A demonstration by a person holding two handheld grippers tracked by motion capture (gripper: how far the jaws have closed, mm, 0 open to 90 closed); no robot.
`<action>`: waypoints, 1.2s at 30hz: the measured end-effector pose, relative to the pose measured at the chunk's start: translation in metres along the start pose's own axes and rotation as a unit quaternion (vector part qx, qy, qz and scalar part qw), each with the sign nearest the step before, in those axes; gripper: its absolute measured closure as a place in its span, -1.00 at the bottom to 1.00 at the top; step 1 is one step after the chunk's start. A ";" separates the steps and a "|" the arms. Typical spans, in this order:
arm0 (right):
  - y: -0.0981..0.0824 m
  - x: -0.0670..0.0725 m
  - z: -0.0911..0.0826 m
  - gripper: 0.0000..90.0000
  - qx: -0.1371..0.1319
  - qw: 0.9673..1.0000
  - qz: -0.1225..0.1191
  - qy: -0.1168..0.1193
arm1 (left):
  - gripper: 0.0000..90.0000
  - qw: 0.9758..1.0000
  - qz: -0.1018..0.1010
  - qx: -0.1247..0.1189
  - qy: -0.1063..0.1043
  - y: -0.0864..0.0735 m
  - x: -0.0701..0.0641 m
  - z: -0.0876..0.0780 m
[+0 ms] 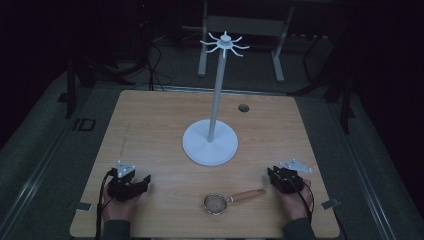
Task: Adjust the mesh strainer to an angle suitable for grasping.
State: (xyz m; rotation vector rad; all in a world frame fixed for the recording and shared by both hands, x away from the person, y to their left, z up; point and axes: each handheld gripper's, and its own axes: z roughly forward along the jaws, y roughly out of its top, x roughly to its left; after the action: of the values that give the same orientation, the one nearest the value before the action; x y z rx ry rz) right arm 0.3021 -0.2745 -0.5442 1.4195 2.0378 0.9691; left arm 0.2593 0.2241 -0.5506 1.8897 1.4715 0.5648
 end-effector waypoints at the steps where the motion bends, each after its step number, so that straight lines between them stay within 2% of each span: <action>1: 0.000 0.000 0.000 0.63 0.000 1.000 0.000 0.000 | -0.17 1.000 0.000 0.000 0.000 0.000 0.000 0.000; 2: -0.001 0.006 -0.008 0.73 -0.004 1.000 0.000 0.008 | -0.17 1.000 0.000 -0.001 0.000 0.000 0.000 0.000; 4: -0.002 0.009 -0.012 0.78 -0.002 1.000 0.001 0.012 | -0.17 1.000 0.001 0.000 0.000 0.000 0.000 0.000; 5: -0.004 0.013 -0.017 0.89 -0.002 1.000 -0.003 0.015 | -0.17 1.000 0.000 -0.001 0.000 -0.001 0.000 -0.001; 10: -0.014 0.021 -0.027 0.99 0.011 1.000 -0.017 0.013 | -0.17 1.000 -0.001 -0.003 0.000 0.000 0.000 -0.001; 13: -0.024 0.024 -0.030 0.99 0.022 1.000 -0.011 0.016 | -0.17 1.000 -0.001 -0.002 0.001 0.000 0.000 -0.001; 20: -0.027 0.015 -0.023 0.99 0.027 1.000 0.006 0.006 | -0.17 1.000 0.002 -0.002 -0.001 0.000 -0.001 -0.001; 24: -0.027 0.016 -0.019 0.99 0.027 1.000 0.002 0.010 | -0.17 1.000 0.001 -0.003 -0.001 0.000 -0.001 -0.001; 29: -0.029 0.024 -0.018 0.99 0.036 0.999 -0.003 0.025 | -0.17 1.000 0.005 -0.008 -0.004 0.000 -0.001 -0.002; 31: -0.029 0.030 -0.018 0.97 0.039 0.999 -0.017 0.028 | -0.17 1.000 0.005 -0.009 -0.003 0.000 -0.002 -0.002; 36: -0.030 0.038 -0.017 0.97 0.039 0.998 -0.021 0.038 | -0.17 1.000 0.008 -0.017 -0.005 0.001 -0.002 -0.004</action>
State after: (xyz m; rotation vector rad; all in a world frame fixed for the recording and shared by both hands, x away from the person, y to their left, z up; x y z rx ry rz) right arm 0.2584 -0.2500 -0.5554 1.3918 2.1738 0.9496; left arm 0.2562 0.2228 -0.5472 1.8761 1.4332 0.5825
